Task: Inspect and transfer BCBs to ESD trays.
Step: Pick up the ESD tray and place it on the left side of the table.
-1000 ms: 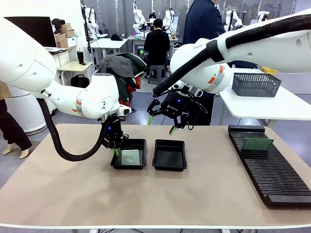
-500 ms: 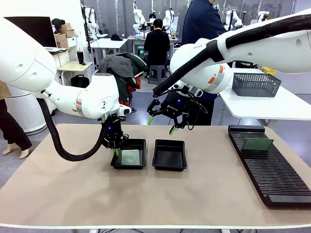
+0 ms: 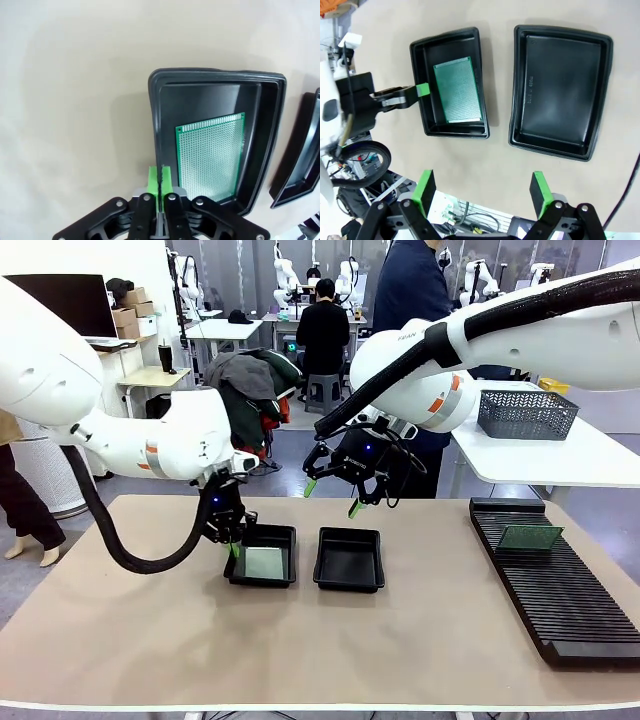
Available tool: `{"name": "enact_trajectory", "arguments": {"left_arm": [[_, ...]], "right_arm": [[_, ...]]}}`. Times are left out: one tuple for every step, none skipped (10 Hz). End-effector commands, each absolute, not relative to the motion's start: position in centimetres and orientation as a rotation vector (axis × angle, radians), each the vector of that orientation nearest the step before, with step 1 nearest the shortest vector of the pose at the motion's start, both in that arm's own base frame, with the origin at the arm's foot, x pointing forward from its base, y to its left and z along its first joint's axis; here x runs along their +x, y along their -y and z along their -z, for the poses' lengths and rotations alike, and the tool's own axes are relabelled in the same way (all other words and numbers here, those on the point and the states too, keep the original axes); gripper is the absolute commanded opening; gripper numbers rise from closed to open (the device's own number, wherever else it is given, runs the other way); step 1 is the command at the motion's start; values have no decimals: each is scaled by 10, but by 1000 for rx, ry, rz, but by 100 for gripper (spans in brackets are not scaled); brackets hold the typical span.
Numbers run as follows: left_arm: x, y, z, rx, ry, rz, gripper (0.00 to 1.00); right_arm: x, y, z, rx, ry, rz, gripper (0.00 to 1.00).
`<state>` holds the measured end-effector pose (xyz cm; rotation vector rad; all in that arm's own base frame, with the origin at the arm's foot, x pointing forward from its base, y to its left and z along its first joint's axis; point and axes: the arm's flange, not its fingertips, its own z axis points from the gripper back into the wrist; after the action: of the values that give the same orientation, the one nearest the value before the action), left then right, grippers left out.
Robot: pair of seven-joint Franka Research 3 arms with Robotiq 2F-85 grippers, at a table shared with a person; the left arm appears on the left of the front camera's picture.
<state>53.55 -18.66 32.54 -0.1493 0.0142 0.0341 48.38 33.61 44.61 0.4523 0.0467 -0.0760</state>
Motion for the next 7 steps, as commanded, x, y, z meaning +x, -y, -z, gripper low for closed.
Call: {"name": "enact_trajectory", "arguments": {"left_arm": [[524,160,-329,-242,-7,-20,3],[521,149,-332,-275,6,-11,3],[518,137,-334,-302,22,0,3],[515,120,-336,-327,38,23,3],[512,105,-337,-355,52,26,3],[507,88,-338,-393,72,31,3],[503,70,-337,-424,77,32,3]], "right_arm": [[485,-337,-446,432,-49,85,100],[485,-337,-446,432,-49,85,100],[485,-337,-446,432,-49,85,100],[485,-337,-446,432,-49,85,100],[485,-337,-446,432,-49,85,100],[485,-337,-446,432,-49,85,100],[485,-337,-446,432,-49,85,100]]}}
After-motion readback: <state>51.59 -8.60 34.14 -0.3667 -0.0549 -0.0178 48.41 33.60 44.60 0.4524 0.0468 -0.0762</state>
